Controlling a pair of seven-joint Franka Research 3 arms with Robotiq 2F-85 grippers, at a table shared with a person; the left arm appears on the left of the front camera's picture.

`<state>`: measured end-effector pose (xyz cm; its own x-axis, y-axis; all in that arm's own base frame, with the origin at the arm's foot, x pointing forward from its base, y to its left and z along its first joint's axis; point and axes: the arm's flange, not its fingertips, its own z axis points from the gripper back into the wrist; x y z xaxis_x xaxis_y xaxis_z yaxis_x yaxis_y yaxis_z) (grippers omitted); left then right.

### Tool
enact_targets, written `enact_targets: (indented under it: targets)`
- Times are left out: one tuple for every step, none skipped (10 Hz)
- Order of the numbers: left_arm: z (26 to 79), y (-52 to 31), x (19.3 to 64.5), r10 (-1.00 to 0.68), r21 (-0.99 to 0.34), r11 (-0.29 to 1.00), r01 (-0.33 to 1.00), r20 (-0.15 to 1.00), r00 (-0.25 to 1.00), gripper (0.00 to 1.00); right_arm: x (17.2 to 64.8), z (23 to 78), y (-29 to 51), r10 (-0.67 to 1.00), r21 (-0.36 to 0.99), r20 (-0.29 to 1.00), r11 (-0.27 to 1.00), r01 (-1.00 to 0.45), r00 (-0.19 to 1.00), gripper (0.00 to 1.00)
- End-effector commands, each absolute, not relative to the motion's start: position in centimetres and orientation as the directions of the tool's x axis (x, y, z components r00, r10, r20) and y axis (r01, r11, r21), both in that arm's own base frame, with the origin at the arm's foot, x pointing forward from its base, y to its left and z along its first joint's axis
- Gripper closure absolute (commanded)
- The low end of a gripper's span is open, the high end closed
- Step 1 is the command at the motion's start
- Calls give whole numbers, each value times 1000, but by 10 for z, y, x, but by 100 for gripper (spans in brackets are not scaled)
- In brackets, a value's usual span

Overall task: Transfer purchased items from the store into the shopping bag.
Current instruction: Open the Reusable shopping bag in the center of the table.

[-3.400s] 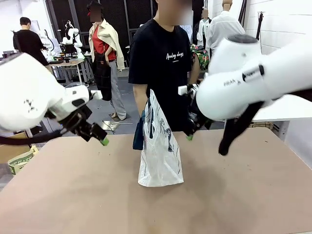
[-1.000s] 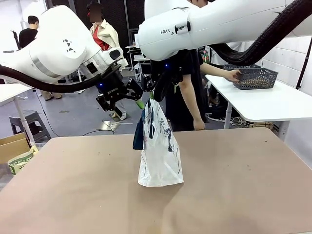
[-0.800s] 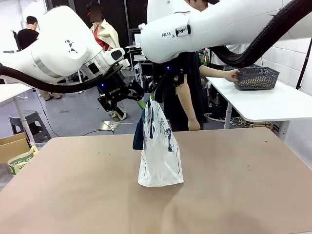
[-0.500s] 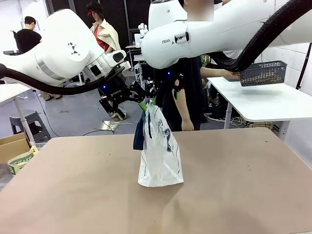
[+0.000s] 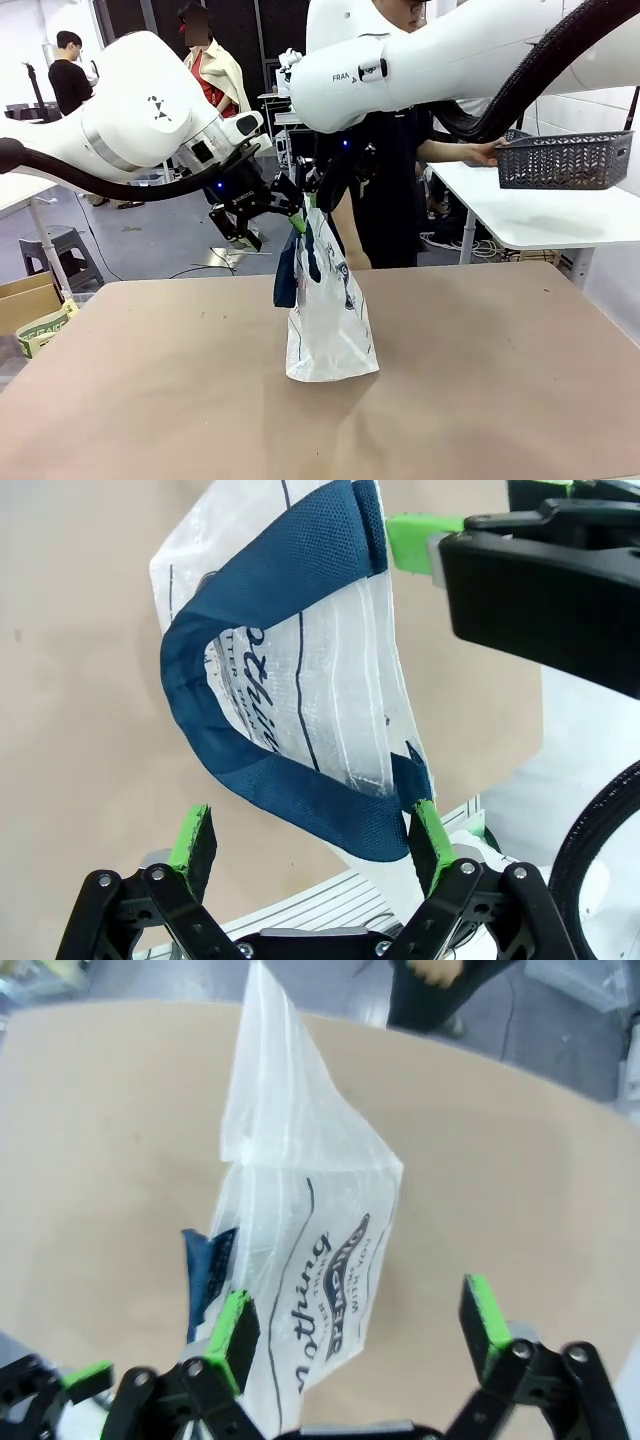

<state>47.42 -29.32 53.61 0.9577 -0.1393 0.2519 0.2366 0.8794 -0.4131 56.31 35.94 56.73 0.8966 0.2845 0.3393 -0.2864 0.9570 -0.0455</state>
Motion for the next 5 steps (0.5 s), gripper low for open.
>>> enact_targets:
  targets:
    - [534,-291,474,-132,-426,873,237,261,956,0,560,578,362,259,-24,381,963,-270,888,0]
    - [531,-290,474,-130,-420,877,232,257,958,0,558,582,364,262,-18,389,961,-277,883,0]
    - [528,-289,473,-124,-421,879,225,252,960,0,558,583,366,268,-13,393,958,-286,880,0]
    - [525,-288,473,-120,-421,880,218,246,962,0,558,583,368,270,-9,394,957,-291,879,0]
    - [522,-288,473,-117,-423,881,211,237,965,0,560,578,369,271,-10,381,957,-289,884,0]
